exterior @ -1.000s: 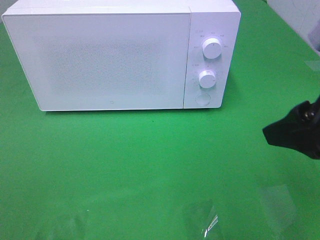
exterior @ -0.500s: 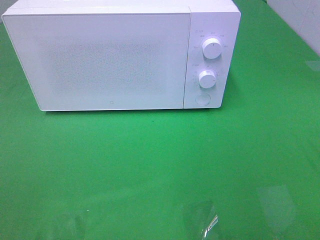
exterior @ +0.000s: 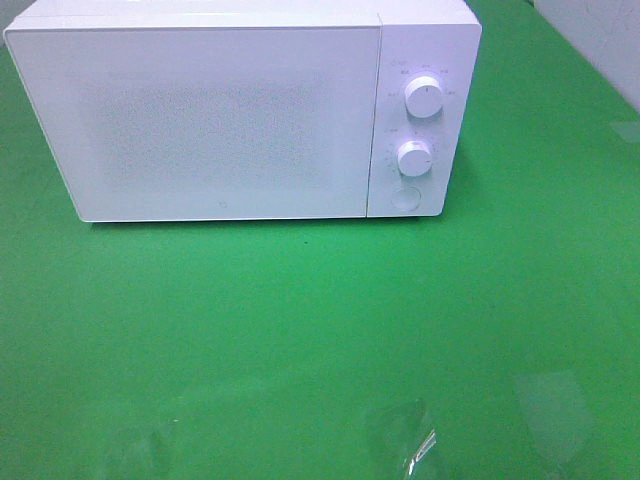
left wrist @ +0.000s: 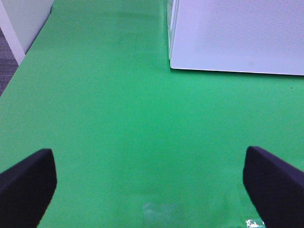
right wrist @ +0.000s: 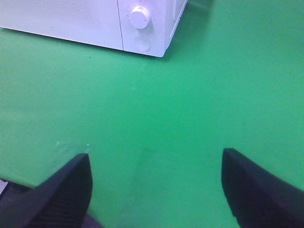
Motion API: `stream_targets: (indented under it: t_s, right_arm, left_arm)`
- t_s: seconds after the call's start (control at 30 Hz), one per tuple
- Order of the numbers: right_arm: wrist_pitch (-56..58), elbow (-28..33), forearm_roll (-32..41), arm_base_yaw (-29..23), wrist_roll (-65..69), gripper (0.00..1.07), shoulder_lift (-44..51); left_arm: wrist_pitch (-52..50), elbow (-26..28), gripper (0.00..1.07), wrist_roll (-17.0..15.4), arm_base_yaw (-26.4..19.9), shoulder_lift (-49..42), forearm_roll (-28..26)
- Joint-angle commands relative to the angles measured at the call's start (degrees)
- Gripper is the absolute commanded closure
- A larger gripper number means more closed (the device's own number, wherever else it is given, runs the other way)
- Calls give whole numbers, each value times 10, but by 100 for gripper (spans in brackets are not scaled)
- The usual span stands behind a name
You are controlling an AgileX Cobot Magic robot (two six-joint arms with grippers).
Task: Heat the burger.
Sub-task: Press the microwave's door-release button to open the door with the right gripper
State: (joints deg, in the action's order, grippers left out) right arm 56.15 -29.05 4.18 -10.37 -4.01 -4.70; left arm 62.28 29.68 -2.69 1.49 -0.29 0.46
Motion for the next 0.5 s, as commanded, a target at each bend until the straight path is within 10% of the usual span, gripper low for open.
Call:
stream_targets:
  t_s: [0.03,0.5]
  right_arm:
    - [-11,7,-4,9,5,34,34]
    - [-13,9,-32,10,40,34,65]
  left_arm:
    - [-9,-1,6,0,-2,-9,-5]
    - [-9,-1,6,0,-2,-9,-5]
